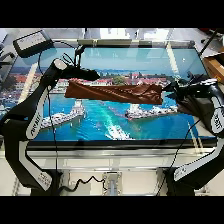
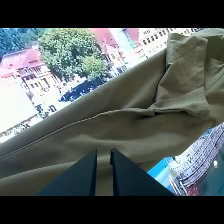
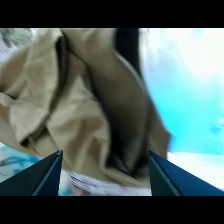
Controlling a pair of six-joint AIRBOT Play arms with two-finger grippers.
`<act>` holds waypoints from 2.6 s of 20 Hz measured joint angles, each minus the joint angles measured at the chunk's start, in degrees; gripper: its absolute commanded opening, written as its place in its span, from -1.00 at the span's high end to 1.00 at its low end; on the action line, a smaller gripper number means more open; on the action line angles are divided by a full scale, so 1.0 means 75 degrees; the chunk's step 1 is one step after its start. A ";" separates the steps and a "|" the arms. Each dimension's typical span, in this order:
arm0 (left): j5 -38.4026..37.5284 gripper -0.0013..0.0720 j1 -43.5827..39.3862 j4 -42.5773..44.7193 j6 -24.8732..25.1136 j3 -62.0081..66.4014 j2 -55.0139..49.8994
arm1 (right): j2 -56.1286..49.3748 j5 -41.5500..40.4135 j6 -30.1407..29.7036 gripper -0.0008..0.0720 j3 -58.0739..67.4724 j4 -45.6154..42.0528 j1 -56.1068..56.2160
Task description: Fold the shirts.
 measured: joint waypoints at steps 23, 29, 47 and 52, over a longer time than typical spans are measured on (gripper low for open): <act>-0.0251 0.65 -0.0029 -0.0009 0.0000 0.0012 0.0000 | -0.1285 -0.0379 0.0764 -0.70 0.0353 0.0723 0.0880; -0.0259 0.65 -0.0029 -0.0006 0.0000 0.0012 0.0000 | -0.1512 -0.0813 0.0691 -0.69 0.0361 0.1186 0.1416; -0.0189 0.65 -0.0029 -0.0038 0.0003 0.0015 0.0000 | -0.1574 -0.0361 0.0058 -0.54 0.0361 0.1355 0.2063; -0.0154 0.65 -0.0029 -0.0035 0.0003 0.0015 0.0000 | -0.1620 -0.0562 -0.0038 0.89 0.0344 0.0860 0.2422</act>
